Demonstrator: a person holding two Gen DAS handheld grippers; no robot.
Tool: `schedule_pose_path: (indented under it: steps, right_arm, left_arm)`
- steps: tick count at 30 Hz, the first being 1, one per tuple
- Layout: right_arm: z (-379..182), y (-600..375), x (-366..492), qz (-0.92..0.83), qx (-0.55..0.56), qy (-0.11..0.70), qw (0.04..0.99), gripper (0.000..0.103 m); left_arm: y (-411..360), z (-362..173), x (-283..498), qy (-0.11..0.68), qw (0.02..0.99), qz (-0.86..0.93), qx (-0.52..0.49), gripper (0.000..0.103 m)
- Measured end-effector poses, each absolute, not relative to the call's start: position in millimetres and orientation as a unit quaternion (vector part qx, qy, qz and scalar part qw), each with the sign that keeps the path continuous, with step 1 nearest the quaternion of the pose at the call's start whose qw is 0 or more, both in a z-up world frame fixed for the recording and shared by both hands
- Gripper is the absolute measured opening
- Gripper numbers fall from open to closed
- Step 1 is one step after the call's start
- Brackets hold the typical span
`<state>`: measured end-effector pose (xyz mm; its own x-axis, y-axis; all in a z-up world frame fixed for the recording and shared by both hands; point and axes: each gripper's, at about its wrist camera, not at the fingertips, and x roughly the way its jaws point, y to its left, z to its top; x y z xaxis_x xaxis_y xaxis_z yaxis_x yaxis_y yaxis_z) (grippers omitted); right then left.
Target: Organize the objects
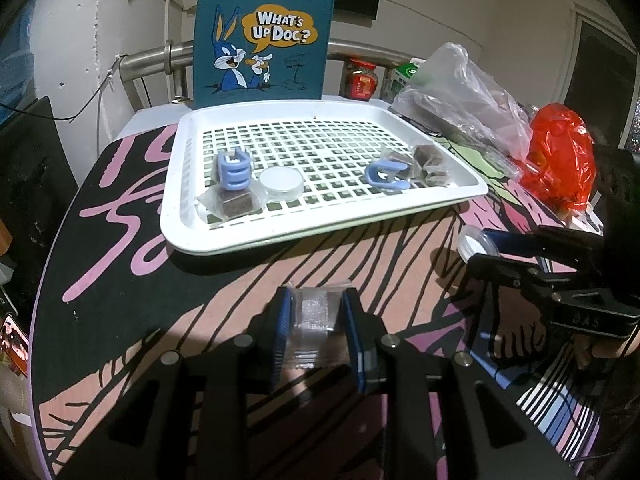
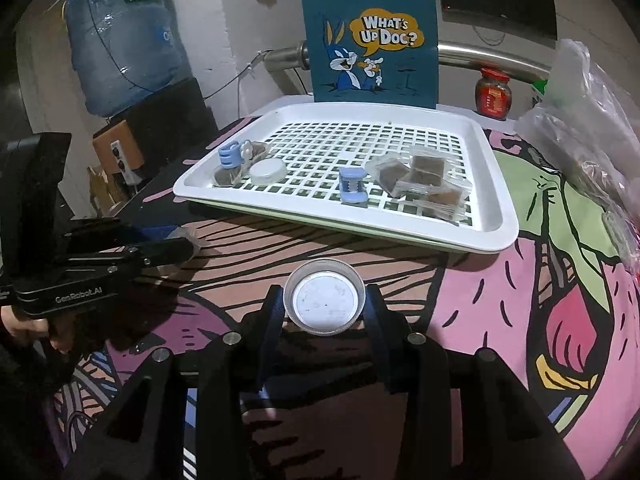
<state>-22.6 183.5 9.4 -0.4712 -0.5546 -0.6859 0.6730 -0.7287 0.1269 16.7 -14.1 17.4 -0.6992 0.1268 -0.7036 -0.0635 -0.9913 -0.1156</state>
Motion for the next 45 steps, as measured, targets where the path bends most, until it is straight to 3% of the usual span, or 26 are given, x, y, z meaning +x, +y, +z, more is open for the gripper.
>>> schedule_pose_path:
  steps: [45]
  right_arm:
    - [13.8,185.5,-18.5,-0.855,0.354,0.069,0.373,0.039]
  left_arm:
    - [-11.3,15.8,15.7,-0.046,0.064,0.919,-0.387,0.026]
